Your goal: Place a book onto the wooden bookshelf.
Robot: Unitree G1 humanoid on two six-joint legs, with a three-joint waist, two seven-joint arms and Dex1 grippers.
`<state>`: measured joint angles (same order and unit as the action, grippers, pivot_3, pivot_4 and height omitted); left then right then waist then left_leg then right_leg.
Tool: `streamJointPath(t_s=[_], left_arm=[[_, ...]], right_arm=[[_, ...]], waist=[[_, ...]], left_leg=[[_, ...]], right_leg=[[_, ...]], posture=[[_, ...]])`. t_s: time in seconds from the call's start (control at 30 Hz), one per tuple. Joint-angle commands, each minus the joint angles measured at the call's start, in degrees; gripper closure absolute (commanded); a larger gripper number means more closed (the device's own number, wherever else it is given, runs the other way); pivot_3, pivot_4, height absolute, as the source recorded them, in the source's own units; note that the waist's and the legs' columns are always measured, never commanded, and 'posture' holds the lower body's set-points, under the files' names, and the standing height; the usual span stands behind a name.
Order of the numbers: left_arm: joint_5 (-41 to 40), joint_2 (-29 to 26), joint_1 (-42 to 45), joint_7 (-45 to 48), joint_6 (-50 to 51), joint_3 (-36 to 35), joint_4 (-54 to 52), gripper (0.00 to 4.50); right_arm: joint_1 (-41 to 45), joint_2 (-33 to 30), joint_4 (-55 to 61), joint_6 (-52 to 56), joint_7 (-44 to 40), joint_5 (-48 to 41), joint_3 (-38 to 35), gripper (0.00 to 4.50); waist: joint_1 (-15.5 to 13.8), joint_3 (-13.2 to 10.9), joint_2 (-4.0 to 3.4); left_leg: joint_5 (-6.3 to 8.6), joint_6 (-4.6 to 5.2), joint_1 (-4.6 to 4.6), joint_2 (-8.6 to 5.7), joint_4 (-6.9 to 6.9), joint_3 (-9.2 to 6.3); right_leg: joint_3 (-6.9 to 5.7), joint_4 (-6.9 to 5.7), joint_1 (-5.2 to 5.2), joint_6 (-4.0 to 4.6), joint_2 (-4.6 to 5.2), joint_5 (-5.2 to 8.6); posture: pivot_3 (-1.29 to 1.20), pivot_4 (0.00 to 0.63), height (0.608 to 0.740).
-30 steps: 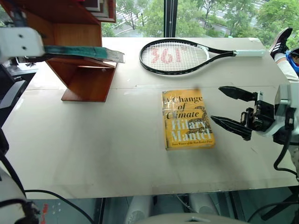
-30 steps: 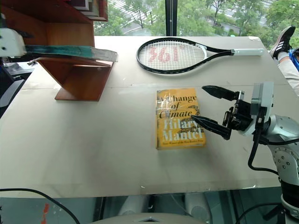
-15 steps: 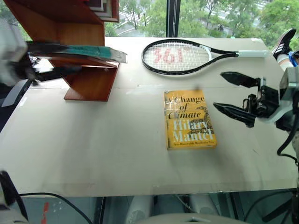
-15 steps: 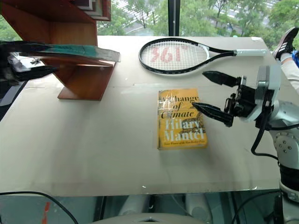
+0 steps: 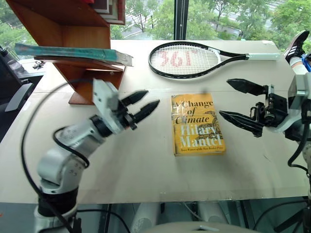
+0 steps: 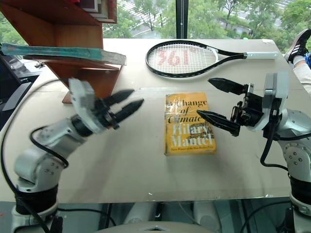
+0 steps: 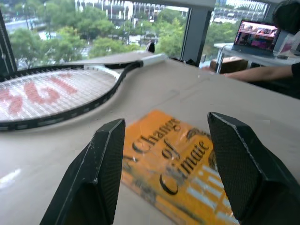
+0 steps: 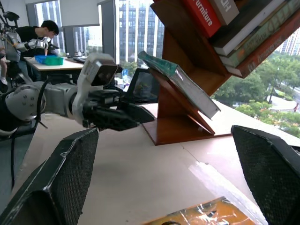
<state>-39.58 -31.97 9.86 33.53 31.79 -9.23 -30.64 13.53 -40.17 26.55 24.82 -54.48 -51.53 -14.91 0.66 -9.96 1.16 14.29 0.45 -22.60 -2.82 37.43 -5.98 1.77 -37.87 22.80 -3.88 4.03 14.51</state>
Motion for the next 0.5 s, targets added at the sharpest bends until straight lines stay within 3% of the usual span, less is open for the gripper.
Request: streamJointPath(t_s=[0.03, 0.33, 0.5], left_arm=[[1.4, -2.5, -6.0, 3.5, -1.6, -3.0, 2.8, 1.61], [4.8, -8.2, -23.7, 12.6, -6.1, -8.5, 5.9, 1.61], [4.9, -7.9, -24.7, 15.1, -7.4, -7.7, 7.3, 1.61]], right_arm=[[-7.5, -3.1, 1.3, -1.0, 0.2, 4.1, -5.8, 0.0], [-30.8, -4.8, -2.0, -4.3, -3.2, 12.3, -18.7, 0.0], [-33.5, -4.3, -5.0, -7.1, -2.7, 16.7, -17.8, 0.0]], waist=[[-0.2, 0.1, -0.01], [-0.5, 0.1, -0.03], [-0.6, 0.1, -0.03]], left_leg=[[0.02, 0.03, 0.0, 0.0, -0.02, 0.01], [0.15, 0.25, 0.17, 0.03, -0.05, 0.08], [0.16, 0.26, 0.23, 0.06, -0.06, 0.13]], right_leg=[[0.0, 0.03, 0.0, 0.0, 0.0, 0.0], [0.02, 0.06, -0.19, 0.02, 0.02, 0.03], [0.04, 0.09, -0.25, 0.01, 0.02, 0.03]], posture=[[0.0, 0.15, 0.74], [0.0, 0.15, 0.74], [0.0, 0.15, 0.74]])
